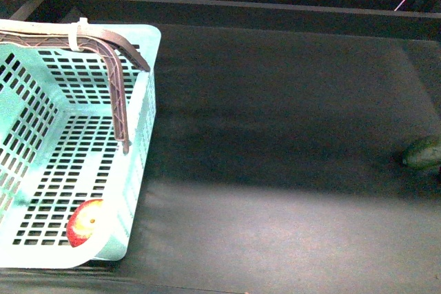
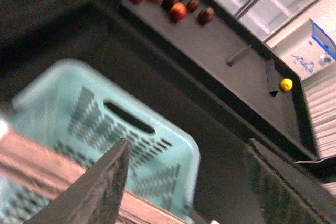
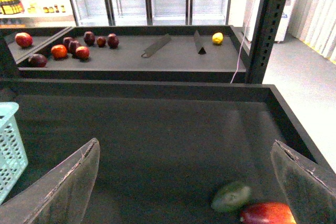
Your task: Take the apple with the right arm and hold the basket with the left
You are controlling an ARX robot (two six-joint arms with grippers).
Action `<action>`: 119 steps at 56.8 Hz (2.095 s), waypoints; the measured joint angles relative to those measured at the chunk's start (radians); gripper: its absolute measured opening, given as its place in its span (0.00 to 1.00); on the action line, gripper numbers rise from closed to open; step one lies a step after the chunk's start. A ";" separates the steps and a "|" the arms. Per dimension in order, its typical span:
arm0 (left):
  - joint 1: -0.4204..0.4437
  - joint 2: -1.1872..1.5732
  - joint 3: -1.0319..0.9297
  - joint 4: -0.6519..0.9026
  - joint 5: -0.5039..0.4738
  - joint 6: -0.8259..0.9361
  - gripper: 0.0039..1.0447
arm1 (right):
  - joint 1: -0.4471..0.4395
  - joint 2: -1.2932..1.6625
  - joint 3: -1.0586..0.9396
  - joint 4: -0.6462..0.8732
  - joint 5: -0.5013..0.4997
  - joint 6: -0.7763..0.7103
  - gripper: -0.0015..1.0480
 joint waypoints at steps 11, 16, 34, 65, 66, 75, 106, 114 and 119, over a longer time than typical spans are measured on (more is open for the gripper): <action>0.001 -0.135 -0.170 0.177 0.000 0.351 0.23 | 0.000 0.000 0.000 0.000 0.001 0.000 0.92; 0.001 -0.177 -0.233 0.177 0.001 0.386 0.07 | 0.000 0.000 0.000 0.000 0.001 0.000 0.92; 0.002 -0.398 -0.398 0.126 0.000 0.410 0.03 | 0.000 0.000 0.000 0.000 0.000 0.000 0.92; 0.002 -0.711 -0.522 -0.056 0.000 0.414 0.03 | 0.000 0.000 0.000 0.000 0.000 0.000 0.92; 0.002 -0.726 -0.522 -0.069 0.000 0.414 0.03 | 0.000 0.000 0.000 0.000 0.000 0.000 0.92; 0.002 -0.822 -0.522 -0.158 0.000 0.414 0.03 | 0.000 0.000 0.000 0.000 0.001 0.000 0.92; 0.002 -1.118 -0.523 -0.443 0.000 0.414 0.03 | 0.000 0.000 0.000 0.000 0.001 0.000 0.92; 0.002 -1.159 -0.523 -0.484 0.000 0.414 0.03 | 0.000 0.000 0.000 0.000 0.001 0.000 0.92; 0.002 -1.211 -0.522 -0.552 0.000 0.414 0.03 | 0.000 0.000 0.000 0.000 0.000 0.000 0.92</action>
